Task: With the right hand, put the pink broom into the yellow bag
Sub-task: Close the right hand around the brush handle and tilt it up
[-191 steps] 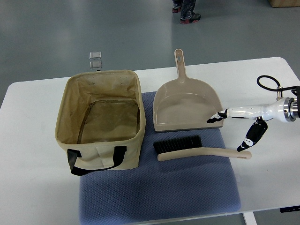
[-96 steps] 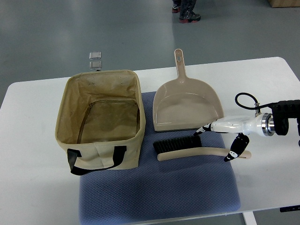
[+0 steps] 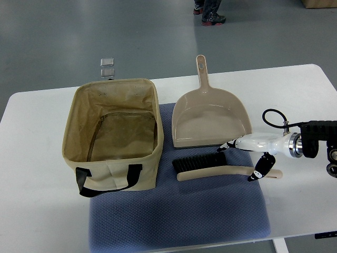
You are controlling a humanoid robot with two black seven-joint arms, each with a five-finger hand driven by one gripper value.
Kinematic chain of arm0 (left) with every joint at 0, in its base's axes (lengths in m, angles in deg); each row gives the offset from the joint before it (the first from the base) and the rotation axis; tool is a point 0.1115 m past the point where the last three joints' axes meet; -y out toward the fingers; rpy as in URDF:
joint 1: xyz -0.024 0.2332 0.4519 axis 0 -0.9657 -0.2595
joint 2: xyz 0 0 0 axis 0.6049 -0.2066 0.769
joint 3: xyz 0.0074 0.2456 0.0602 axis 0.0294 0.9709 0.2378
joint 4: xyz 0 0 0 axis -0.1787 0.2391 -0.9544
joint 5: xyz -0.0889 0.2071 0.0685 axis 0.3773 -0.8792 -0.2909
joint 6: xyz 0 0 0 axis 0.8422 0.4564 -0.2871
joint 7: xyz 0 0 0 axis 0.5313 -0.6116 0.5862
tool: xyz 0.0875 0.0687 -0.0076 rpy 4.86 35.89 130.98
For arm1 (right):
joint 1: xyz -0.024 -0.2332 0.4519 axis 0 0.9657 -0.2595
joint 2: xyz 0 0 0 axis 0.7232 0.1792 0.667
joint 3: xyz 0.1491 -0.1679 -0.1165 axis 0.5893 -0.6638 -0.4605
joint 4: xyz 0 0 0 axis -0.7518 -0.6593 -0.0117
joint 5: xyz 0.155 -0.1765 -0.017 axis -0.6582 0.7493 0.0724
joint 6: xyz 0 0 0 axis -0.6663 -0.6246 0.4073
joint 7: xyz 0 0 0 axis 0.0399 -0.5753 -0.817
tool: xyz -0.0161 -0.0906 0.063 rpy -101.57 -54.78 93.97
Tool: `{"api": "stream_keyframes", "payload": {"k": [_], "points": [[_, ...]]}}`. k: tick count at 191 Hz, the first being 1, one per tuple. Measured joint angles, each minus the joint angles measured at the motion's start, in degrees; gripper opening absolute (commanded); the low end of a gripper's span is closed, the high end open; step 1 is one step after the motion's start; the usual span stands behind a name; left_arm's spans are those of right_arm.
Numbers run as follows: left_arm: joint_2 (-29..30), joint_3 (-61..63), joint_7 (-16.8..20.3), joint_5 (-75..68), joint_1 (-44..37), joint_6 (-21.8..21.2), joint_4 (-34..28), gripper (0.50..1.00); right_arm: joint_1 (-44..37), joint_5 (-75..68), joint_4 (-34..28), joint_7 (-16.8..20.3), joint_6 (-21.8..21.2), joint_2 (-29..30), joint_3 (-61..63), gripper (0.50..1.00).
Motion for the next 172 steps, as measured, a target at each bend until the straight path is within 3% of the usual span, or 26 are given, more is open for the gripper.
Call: {"api": "stream_keyframes", "payload": {"k": [55,172], "points": [[0.0,0.0,0.0,0.0,0.0,0.0,0.0,1.000,0.7,0.0,0.0,0.2,1.3,0.0,0.3,0.834],[0.0,0.0,0.0,0.0,0.0,0.0,0.0,1.000,2.4,-0.2,-0.7,-0.5,1.5,1.4,0.5,0.809]]}}
